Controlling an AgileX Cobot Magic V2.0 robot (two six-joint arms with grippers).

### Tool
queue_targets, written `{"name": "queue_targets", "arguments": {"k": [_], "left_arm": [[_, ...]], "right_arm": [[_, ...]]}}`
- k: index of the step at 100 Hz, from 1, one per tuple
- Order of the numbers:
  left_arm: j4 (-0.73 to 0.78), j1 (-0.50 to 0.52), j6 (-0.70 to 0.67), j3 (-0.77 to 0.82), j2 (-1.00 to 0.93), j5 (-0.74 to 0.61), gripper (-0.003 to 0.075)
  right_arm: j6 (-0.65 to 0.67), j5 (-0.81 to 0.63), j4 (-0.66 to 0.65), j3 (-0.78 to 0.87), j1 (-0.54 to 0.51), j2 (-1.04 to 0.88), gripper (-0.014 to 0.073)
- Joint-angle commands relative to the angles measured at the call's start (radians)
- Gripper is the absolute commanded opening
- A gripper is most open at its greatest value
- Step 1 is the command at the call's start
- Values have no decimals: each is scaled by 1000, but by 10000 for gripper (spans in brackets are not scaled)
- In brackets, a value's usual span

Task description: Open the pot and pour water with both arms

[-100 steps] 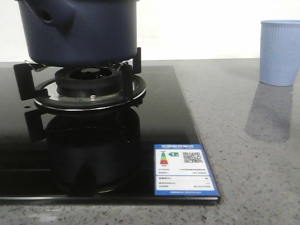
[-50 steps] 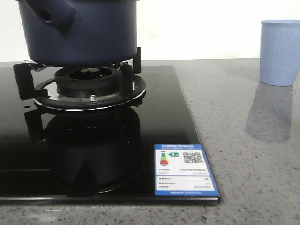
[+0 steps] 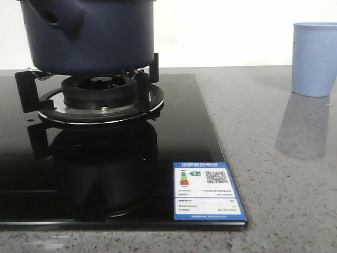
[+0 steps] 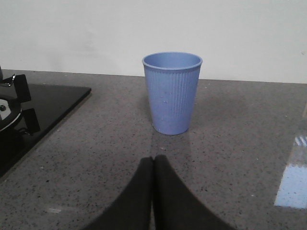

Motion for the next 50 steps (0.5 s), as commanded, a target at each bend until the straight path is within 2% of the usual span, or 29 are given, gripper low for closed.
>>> {"name": "queue_targets", "arguments": {"k": [1, 8, 13, 16, 21, 26, 36, 50], "left_arm": [[-5, 4, -7, 32, -27, -77, -19], [-5, 4, -7, 32, -27, -77, -19], [-5, 4, -7, 32, -27, -77, -19], [-5, 4, -7, 32, -27, -77, -19], [-5, 4, -7, 32, -27, -77, -19], [-5, 4, -7, 32, -27, -77, -19], [-5, 4, -7, 32, -27, -77, -19], [-5, 4, -7, 32, -27, -77, -19]], "right_arm": [[-26, -72, -9, -27, -5, 10, -56], [-28, -117, -11, -12, -5, 10, -56], [-68, -169, 37, 15, -5, 10, -56], [-154, -199, 107, 33, -5, 10, -56], [-323, -242, 323, 66, -7, 10, -56], [-458, -300, 461, 107, -7, 10, -56], [-481, -397, 460, 159, -15, 2, -56], [-457, -392, 451, 203, -89, -43, -56]]}}
